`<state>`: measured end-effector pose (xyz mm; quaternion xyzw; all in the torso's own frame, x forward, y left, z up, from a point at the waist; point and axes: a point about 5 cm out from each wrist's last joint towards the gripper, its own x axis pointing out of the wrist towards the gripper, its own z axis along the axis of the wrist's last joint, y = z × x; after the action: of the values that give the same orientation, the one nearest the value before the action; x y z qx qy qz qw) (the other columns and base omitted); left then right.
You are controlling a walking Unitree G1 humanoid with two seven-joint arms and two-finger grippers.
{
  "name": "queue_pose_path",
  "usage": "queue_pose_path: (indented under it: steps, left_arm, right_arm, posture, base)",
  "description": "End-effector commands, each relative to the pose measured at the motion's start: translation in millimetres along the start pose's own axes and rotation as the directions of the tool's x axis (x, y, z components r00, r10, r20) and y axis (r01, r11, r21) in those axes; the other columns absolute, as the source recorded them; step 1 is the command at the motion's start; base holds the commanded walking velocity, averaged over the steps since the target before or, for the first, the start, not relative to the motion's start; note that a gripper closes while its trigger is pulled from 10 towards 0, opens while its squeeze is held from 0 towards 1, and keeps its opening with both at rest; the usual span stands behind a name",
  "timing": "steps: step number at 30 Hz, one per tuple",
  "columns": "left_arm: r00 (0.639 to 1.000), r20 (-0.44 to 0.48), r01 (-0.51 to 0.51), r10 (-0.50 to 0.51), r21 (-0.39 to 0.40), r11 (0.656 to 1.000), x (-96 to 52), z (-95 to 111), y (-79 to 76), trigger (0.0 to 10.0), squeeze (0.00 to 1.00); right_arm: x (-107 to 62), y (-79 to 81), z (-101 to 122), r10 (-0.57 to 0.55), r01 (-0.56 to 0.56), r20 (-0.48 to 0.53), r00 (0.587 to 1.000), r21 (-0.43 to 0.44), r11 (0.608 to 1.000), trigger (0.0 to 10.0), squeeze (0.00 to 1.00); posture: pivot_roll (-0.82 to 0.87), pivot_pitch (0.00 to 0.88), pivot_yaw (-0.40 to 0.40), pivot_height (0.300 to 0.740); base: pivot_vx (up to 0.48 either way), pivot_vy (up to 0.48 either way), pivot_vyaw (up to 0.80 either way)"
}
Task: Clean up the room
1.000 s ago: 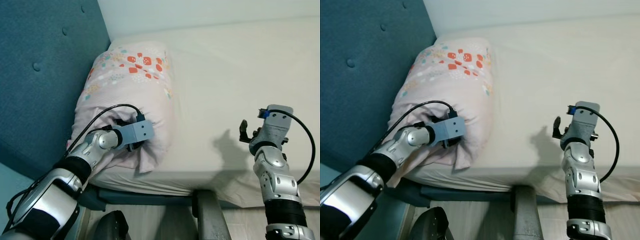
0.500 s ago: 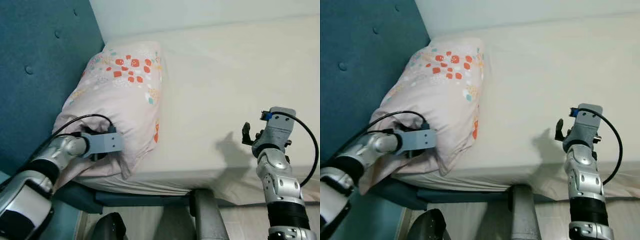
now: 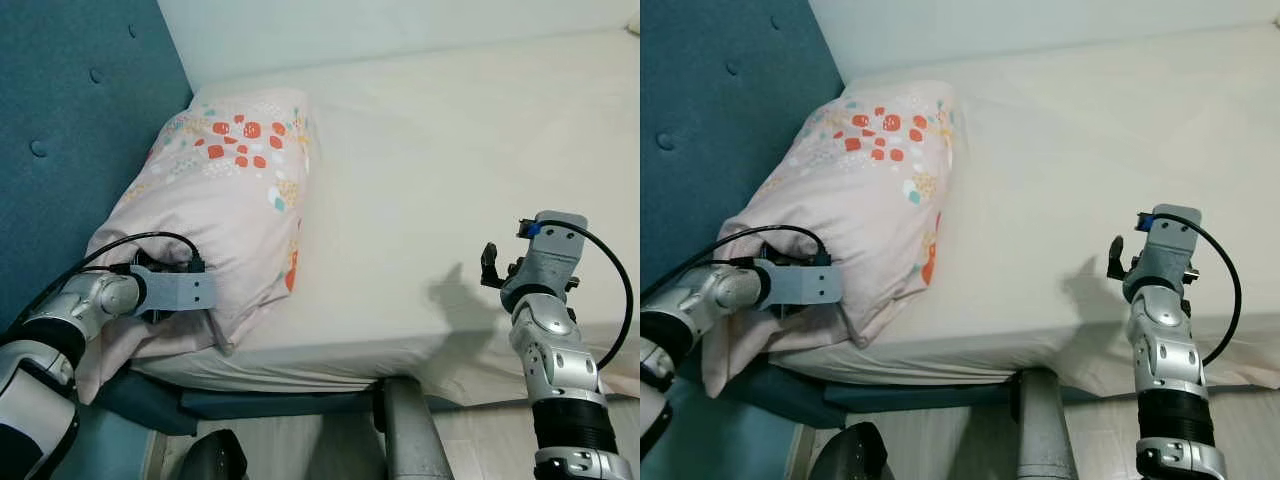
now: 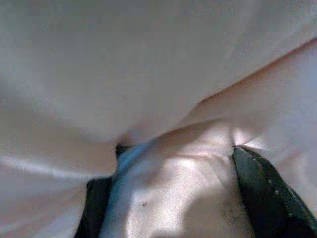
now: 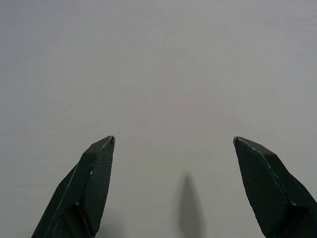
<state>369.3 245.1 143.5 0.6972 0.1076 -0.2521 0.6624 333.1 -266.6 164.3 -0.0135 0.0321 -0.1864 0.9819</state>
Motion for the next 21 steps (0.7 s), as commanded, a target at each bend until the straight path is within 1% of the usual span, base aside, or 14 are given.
queue_pose_path:
  steps: [1,3,6,9,10,14,16,18,19,20,21]
  left_arm:
    - [0.989,-0.142,-0.033,0.040,0.053,0.998,-11.9,-28.9,6.9,10.0,0.00]
    - [0.985,-0.165,-0.037,0.047,0.061,0.997,-15.1,-34.7,8.6,10.0,0.00]
    - [0.979,-0.200,-0.016,0.032,0.078,0.997,-21.2,-45.2,6.3,10.0,0.00]
    - [0.979,-0.204,-0.013,0.028,0.079,0.997,-22.2,-46.9,5.8,10.0,0.00]
    - [0.978,-0.210,0.003,0.014,0.080,0.997,-24.0,-49.4,4.2,10.0,0.00]
    - [0.974,-0.225,0.034,-0.008,0.112,0.993,-27.7,-55.2,0.9,10.0,0.00]
    - [0.971,-0.230,0.083,-0.061,0.086,0.993,-32.4,-61.1,-5.1,10.0,0.00]
    - [0.971,-0.224,0.100,-0.081,0.073,0.992,-33.5,-61.9,-7.3,10.0,0.00]
    - [0.973,-0.209,0.118,-0.103,0.060,0.991,-33.6,-60.9,-9.3,10.0,0.00]
    - [0.976,-0.174,0.134,-0.128,0.023,0.991,-32.5,-57.2,-12.0,10.0,0.00]
    - [0.976,-0.174,0.134,-0.128,0.023,0.991,-32.5,-57.2,-12.0,10.0,0.00]
  right_arm:
    - [0.5,0.2,-2.8,0.002,-0.002,-0.018,1.000,-0.004,1.000,10.0,0.00]
    - [0.7,-0.4,-2.9,-0.001,0.001,-0.017,1.000,-0.005,1.000,10.0,0.00]
    - [1.4,1.0,-2.7,0.001,-0.001,-0.017,1.000,-0.003,1.000,10.0,0.00]
    - [1.5,1.4,-2.6,0.002,-0.002,-0.016,1.000,-0.003,1.000,10.0,0.00]
    - [2.0,1.8,-2.4,0.003,-0.003,-0.017,1.000,-0.003,1.000,10.0,0.00]
    - [3.0,2.7,-2.1,0.007,-0.007,-0.018,1.000,-0.004,1.000,10.0,0.00]
    - [3.8,3.3,-1.9,0.010,-0.010,-0.018,1.000,-0.005,1.000,10.0,0.00]
    - [4.1,3.6,-1.9,0.011,-0.011,-0.019,1.000,-0.005,1.000,10.0,0.00]
    - [4.2,3.8,-2.0,0.012,-0.012,-0.020,1.000,-0.005,1.000,10.0,0.00]
    - [4.2,4.0,-2.1,0.012,-0.012,-0.021,1.000,-0.005,1.000,10.0,0.00]
    - [4.2,4.0,-2.1,0.012,-0.012,-0.021,1.000,-0.005,1.000,10.0,0.00]
  posture:
    - [-0.12,0.184,0.115,0.525]
    - [-0.12,0.184,0.114,0.525]
    - [-0.12,0.182,0.110,0.525]
    - [-0.12,0.182,0.110,0.525]
    - [-0.11,0.181,0.108,0.525]
    - [-0.11,0.180,0.107,0.525]
    - [-0.11,0.175,0.105,0.525]
    - [-0.11,0.173,0.105,0.525]
    - [-0.11,0.173,0.105,0.525]
    - [-0.11,0.173,0.105,0.525]
    - [-0.11,0.173,0.105,0.525]
  base:
    - [0.000,0.000,0.00]
    - [0.000,0.000,0.00]
    - [0.000,0.000,0.00]
    - [0.000,0.000,0.00]
    - [0.000,0.000,0.00]
    - [0.000,0.000,0.00]
    - [0.000,0.000,0.00]
    - [0.000,0.000,0.00]
    - [0.000,0.000,0.00]
    - [0.000,0.000,0.00]
    - [0.000,0.000,0.00]
